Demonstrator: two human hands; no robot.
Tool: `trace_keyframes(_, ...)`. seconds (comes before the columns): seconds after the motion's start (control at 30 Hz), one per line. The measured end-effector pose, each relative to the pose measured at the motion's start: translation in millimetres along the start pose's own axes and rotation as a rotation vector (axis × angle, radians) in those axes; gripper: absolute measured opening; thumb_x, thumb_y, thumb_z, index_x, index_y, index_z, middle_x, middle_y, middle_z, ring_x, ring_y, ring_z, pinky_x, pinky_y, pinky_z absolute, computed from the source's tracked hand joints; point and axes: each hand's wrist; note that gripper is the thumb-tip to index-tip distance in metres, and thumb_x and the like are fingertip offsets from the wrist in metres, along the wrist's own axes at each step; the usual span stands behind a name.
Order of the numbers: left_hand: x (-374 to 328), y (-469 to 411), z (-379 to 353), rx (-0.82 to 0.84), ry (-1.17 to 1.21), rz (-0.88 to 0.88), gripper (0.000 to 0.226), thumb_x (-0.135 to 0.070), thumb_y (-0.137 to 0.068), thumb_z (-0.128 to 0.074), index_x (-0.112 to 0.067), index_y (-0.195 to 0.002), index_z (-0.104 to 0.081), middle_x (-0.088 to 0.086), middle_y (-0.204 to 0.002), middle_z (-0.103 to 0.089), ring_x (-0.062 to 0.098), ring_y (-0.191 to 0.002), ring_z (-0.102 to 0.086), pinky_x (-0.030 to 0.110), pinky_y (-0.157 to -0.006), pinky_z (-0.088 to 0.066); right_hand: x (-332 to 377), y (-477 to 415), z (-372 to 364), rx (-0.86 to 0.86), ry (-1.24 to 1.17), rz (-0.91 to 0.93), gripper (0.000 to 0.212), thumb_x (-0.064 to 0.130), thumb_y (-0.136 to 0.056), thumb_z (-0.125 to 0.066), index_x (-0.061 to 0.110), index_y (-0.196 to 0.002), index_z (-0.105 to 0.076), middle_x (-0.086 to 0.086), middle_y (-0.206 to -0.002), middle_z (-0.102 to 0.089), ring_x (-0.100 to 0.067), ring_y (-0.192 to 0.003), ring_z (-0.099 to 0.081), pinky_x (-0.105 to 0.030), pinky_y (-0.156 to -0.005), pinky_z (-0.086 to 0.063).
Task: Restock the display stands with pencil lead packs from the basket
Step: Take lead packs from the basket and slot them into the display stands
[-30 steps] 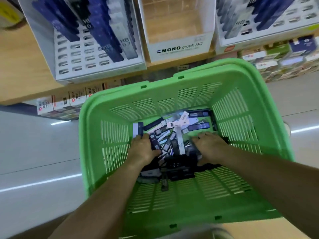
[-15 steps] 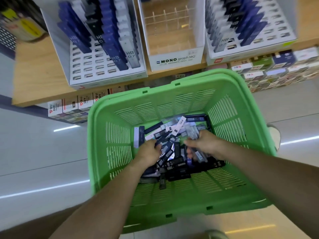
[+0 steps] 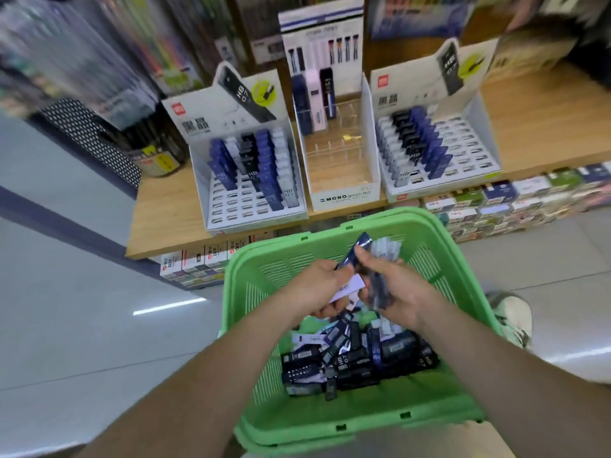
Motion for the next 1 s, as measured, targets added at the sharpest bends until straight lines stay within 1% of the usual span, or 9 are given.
trace_keyframes(0.07,-16.9,16.7,6.9,0.005,-0.115,-0.054,0.028,-0.038,-0.101,-0.042,-0.014,-0.1,-0.056,0.0,-0.063,-0.054,0.019,-0.057,-0.049,0.022,-0.047,-0.032,13.3,12.3,-8.2,0.013,0.096,0.046,0.027,0.029,-0.077,-0.077,0.009,-0.088,-0.062,0.001,-0.058,-0.059,-0.011,-0.044,-0.051,-0.024,-0.046,-0.047)
trace_keyframes(0.17,-41.9,36.3,22.3,-0.156,-0.356,-0.222,0.025,-0.037,-0.1,-0.045,-0.015,-0.105,-0.055,-0.004,-0.055,-0.057,0.007,-0.042,-0.05,0.016,-0.042,-0.034,33.2,28.2,-25.1,0.085,0.124,0.146,0.023,0.027,-0.079,-0.075,0.01,-0.091,-0.064,0.001,-0.064,-0.06,-0.01,-0.049,-0.05,-0.022,-0.047,-0.046)
trace_keyframes(0.23,-60.3,47.4,32.9,-0.271,-0.357,-0.33,0.02,-0.034,-0.1,-0.045,-0.017,-0.103,-0.055,-0.001,-0.055,-0.057,0.009,-0.042,-0.051,0.019,-0.044,-0.036,47.1,39.5,-39.3,0.154,0.145,0.206,0.023,0.025,-0.077,-0.076,0.012,-0.091,-0.064,0.0,-0.07,-0.062,-0.011,-0.052,-0.051,-0.022,-0.048,-0.046)
trace_keyframes(0.4,-94.7,68.8,42.2,-0.441,0.015,-0.458,0.021,-0.031,-0.101,-0.043,-0.018,-0.093,-0.058,-0.009,-0.057,-0.055,0.005,-0.042,-0.047,0.016,-0.041,-0.035,70.8,60.3,-79.3,0.326,0.067,0.275,0.028,0.019,-0.072,-0.075,0.014,-0.094,-0.06,-0.005,-0.072,-0.061,-0.01,-0.051,-0.051,-0.021,-0.044,-0.045)
trace_keyframes(0.57,-114.8,78.0,45.1,-0.426,0.495,-0.515,0.021,-0.024,-0.101,-0.046,-0.018,-0.089,-0.063,0.005,-0.082,-0.067,0.015,-0.057,-0.053,0.026,-0.051,-0.039,93.4,78.9,-105.9,0.317,0.116,0.33,0.02,0.022,-0.074,-0.074,0.012,-0.089,-0.066,-0.002,-0.065,-0.067,-0.011,-0.049,-0.058,-0.023,-0.046,-0.049)
trace_keyframes(0.73,-128.9,81.4,43.7,-0.381,0.729,-0.554,0.022,-0.017,-0.098,-0.051,-0.011,-0.085,-0.066,0.0,-0.063,-0.069,0.011,-0.051,-0.062,0.02,-0.045,-0.046,101.6,82.0,-112.7,0.196,0.267,0.4,0.024,0.03,-0.084,-0.071,0.013,-0.1,-0.066,0.001,-0.067,-0.068,-0.012,-0.051,-0.059,-0.023,-0.043,-0.045)
trace_keyframes(0.87,-141.5,81.2,45.4,-0.383,0.601,-0.565,0.023,-0.01,-0.098,-0.05,-0.011,-0.082,-0.066,-0.005,-0.054,-0.063,0.006,-0.047,-0.055,0.017,-0.045,-0.042,118.2,81.6,-109.5,0.105,0.272,0.466,0.036,0.028,-0.087,-0.071,0.005,-0.115,-0.064,-0.006,-0.077,-0.072,-0.02,-0.059,-0.061,-0.025,-0.047,-0.047)
trace_keyframes(0.93,-144.6,82.9,55.8,-0.399,0.456,-0.581,0.02,-0.006,-0.097,-0.051,-0.01,-0.086,-0.067,-0.004,-0.055,-0.058,0.006,-0.047,-0.05,0.016,-0.046,-0.041,126.0,79.8,-112.7,0.07,0.261,0.458,0.026,0.028,-0.088,-0.071,0.01,-0.105,-0.067,-0.004,-0.07,-0.071,-0.016,-0.052,-0.062,-0.023,-0.044,-0.046)
trace_keyframes(1.0,-146.6,87.0,74.2,-0.438,0.366,-0.606,0.01,-0.002,-0.094,-0.055,-0.007,-0.096,-0.064,-0.001,-0.057,-0.062,0.008,-0.048,-0.054,0.017,-0.047,-0.045,133.2,77.8,-118.6,0.067,0.239,0.427,0.018,0.03,-0.086,-0.073,0.015,-0.092,-0.067,-0.003,-0.064,-0.069,-0.015,-0.048,-0.058,-0.022,-0.042,-0.044)
Point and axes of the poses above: each hand's wrist, its own y-axis away from the middle knuckle, its own z-axis out of the back of the hand, x = y × z
